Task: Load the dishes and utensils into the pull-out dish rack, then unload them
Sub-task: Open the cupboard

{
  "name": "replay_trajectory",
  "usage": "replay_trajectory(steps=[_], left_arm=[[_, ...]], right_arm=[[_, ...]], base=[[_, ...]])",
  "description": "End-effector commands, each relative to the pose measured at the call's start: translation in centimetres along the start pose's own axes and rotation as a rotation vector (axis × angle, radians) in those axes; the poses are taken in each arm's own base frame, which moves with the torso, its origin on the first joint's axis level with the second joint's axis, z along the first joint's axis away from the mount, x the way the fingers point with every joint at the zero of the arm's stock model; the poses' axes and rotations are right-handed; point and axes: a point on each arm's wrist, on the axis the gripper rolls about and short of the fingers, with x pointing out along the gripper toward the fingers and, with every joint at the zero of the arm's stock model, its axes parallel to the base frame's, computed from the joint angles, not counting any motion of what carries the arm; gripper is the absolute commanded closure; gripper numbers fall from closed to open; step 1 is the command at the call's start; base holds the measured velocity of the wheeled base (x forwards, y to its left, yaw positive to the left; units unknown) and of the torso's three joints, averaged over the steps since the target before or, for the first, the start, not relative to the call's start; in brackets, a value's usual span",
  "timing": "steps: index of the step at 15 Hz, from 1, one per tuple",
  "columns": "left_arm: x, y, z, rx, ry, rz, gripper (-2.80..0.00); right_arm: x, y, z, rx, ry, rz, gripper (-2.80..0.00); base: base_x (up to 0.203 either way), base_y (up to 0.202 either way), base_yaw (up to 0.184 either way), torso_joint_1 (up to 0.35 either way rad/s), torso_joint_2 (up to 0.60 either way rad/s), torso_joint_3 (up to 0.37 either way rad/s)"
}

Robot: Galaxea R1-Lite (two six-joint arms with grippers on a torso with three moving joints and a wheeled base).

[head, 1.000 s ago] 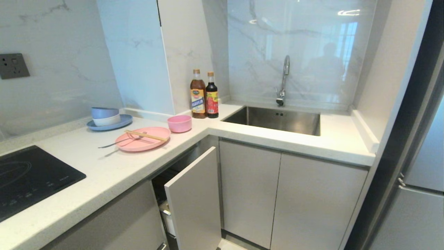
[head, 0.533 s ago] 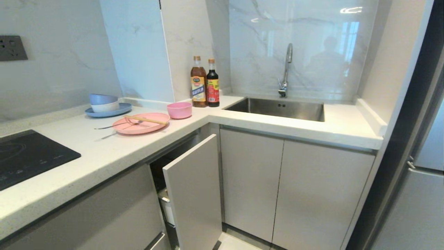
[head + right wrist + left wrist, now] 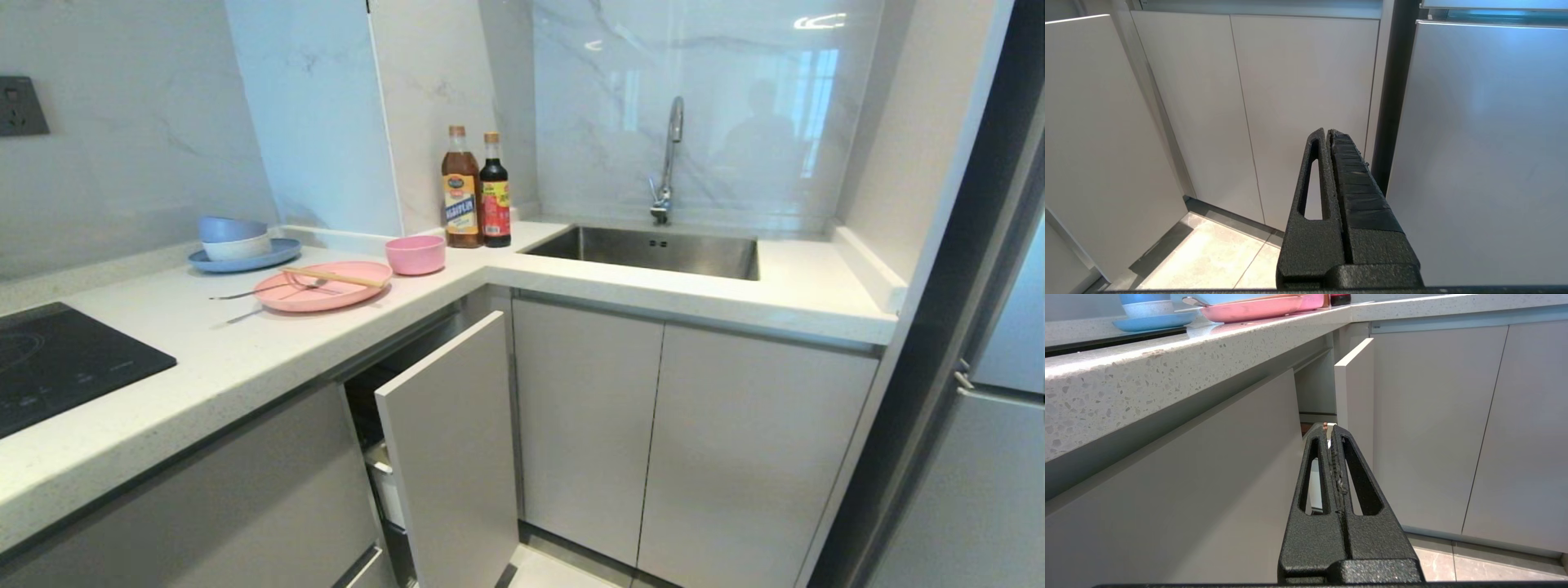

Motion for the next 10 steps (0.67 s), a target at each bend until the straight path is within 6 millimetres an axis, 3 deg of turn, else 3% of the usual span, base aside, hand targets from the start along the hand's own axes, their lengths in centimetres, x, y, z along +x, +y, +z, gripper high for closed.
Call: replay_trajectory(steps=[1, 5, 6, 10], left_arm=[[0.2, -0.1, -0.7, 0.010, 0.024, -0.005, 0.00], [0.0, 0.0, 0.3, 0.018, -0.023, 0.009, 0.00], [-0.5, 0.3, 2.2, 0.012, -0.083, 0.018, 0.00], [-3.3, 1.6, 13.6, -0.003, -0.257, 0.040, 0.00]], right_arm=[[0.0, 0.0, 0.0, -0.001, 0.001, -0.001, 0.00], [0.0, 0.0, 0.0, 0.000, 0.002, 0.002, 0.00], [0.0, 0.0, 0.0, -0.001, 0.001, 0.000, 0.00], [0.0, 0.0, 0.0, 0.001, 0.002, 0.001, 0.00]], base=[[0.000, 0.000, 0.000, 0.000, 0.00, 0.000], [0.000, 0.000, 0.000, 0.000, 0.00, 0.000], [0.000, 0.000, 0.000, 0.000, 0.00, 0.000], [0.000, 0.000, 0.000, 0.000, 0.00, 0.000]])
